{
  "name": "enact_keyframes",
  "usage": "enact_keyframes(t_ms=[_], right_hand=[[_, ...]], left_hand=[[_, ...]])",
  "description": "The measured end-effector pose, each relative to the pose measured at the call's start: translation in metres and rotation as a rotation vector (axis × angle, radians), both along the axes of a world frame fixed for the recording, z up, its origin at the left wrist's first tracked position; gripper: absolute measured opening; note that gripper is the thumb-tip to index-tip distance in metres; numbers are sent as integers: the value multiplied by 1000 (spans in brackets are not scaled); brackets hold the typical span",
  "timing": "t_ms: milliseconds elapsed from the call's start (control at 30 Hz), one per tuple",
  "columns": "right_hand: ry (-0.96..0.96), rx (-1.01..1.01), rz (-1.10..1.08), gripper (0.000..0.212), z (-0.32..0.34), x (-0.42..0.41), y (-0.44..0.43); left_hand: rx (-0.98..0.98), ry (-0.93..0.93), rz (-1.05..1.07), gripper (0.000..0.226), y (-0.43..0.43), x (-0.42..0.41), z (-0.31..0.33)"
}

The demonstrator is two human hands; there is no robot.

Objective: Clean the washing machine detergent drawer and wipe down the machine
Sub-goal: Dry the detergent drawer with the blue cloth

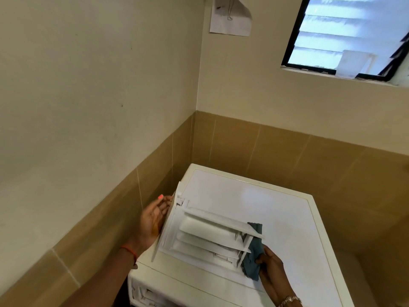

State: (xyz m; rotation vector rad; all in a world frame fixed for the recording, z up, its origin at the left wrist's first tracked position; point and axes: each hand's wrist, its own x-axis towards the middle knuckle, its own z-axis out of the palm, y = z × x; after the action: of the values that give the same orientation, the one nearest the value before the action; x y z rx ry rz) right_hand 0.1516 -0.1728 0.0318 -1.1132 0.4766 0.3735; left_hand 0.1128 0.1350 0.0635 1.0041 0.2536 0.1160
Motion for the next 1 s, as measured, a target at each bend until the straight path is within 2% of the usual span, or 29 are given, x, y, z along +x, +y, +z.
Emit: enact_keyframes(t_ms=[100,167,267,333,400,533,600,667,733,800,867,1000], right_hand=[[-64,-60,40,46,-4,-6,-1],[-81,-56,65,43,0,-12,-4],[-110,-168,2,29,16,-8,-12],[-169,-328,-23,20,29,0,-18],[-272,-562,-13,16,47,9,-21],[-648,-909,106,11,90,17,-1],[-804,-1077,138,18,103,14,22],[-961,-1115,195,25,104,4,52],[-1109,-1107,424,31,92,-8,85],[-1239,-1131,720,37,77,-20,112],[-1363,-1222,823,43,67,-26,131],[-1249,-1353,844,70,66,-14,143]], left_hand=[[-25,80,-16,35,-1,-3,-2],[0,86,-57,37,-2,-4,0],[116,82,-62,32,-4,-4,5],[163,99,-68,21,-6,-2,9],[188,120,-67,22,-9,1,14],[260,128,-33,29,-14,3,23],[305,130,0,31,-17,5,27],[325,154,16,21,-17,7,26],[325,187,38,8,-17,10,23],[342,197,59,18,-17,11,23],[382,219,72,28,-17,11,27],[508,269,39,14,-13,15,28]])
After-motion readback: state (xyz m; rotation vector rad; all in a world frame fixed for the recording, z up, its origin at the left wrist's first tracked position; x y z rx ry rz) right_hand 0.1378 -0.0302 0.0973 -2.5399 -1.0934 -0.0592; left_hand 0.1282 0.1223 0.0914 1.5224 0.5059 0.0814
